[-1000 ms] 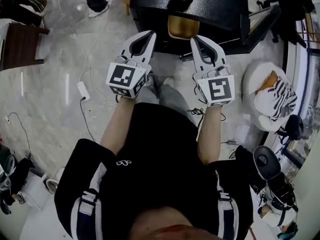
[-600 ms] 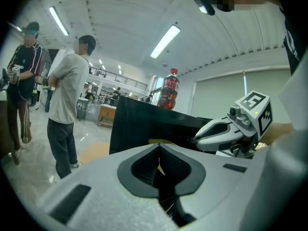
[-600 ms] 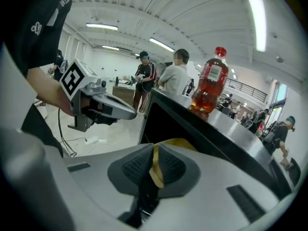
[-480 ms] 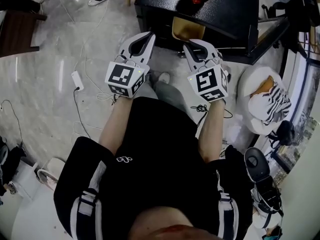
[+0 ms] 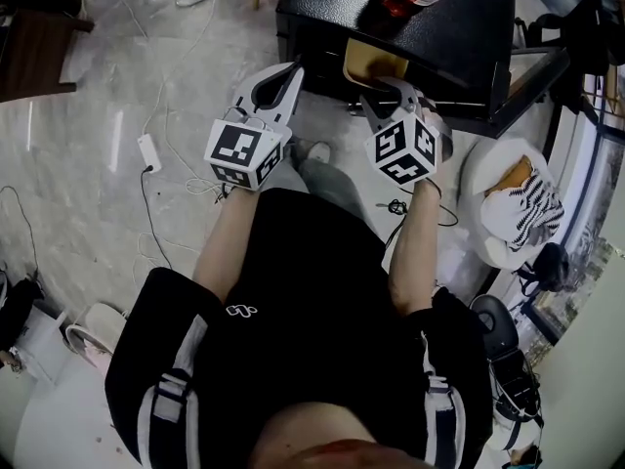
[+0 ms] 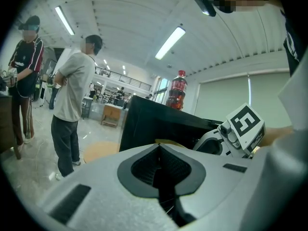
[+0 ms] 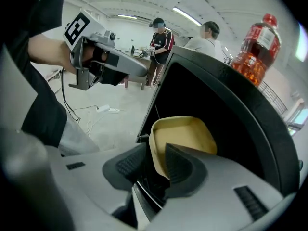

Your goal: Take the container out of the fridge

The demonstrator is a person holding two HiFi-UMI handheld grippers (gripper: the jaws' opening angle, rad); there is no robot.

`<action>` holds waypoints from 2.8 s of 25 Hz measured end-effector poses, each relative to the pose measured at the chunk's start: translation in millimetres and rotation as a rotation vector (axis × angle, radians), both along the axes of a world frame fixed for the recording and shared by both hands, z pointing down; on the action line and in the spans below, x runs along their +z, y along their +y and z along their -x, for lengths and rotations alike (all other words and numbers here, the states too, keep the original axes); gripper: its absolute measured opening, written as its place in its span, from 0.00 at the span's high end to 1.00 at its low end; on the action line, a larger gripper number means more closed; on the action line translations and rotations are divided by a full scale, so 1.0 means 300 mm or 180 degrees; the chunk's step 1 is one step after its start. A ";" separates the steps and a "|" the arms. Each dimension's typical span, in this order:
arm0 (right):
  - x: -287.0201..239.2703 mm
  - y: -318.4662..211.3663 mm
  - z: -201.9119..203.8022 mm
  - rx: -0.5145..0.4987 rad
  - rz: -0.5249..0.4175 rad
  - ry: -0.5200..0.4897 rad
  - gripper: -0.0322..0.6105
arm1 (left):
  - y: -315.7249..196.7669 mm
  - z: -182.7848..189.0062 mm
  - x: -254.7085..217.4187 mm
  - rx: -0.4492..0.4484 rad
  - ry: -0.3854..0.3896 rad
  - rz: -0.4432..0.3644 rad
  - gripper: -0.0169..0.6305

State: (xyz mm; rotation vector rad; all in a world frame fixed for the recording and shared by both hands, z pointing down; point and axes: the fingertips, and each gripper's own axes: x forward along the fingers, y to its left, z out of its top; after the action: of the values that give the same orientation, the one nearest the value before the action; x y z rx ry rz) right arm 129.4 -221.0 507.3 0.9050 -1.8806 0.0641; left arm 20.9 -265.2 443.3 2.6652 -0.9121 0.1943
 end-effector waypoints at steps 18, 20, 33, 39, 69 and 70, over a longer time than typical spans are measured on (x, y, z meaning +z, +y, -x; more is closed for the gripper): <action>0.025 0.003 0.041 -0.0264 -0.0081 0.0123 0.91 | 0.022 -0.015 -0.006 0.0096 -0.0006 -0.0006 0.96; 0.007 0.021 0.055 -0.0266 -0.0100 0.0035 0.92 | 0.032 -0.016 -0.012 0.0104 -0.0008 -0.0011 0.96; -0.213 0.252 0.165 -0.0417 -0.0111 -0.1354 0.92 | 0.123 -0.051 -0.081 0.0290 0.0064 -0.0126 0.96; -0.304 0.319 0.150 -0.0347 -0.0332 -0.1832 0.92 | 0.156 -0.039 -0.135 0.0322 0.0062 -0.0239 0.96; -0.316 0.411 0.157 -0.0129 -0.0468 -0.3125 0.92 | 0.190 -0.031 -0.108 0.0228 -0.0156 -0.0267 0.96; -0.325 0.408 0.154 -0.0085 -0.0526 -0.3281 0.92 | 0.187 -0.033 -0.111 0.0213 -0.0135 -0.0269 0.96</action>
State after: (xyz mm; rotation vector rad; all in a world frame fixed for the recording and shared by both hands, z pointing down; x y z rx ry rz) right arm 83.2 -98.4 409.7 1.0570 -2.8768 0.4319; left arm 30.7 -209.0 409.9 2.7819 -0.8628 0.2333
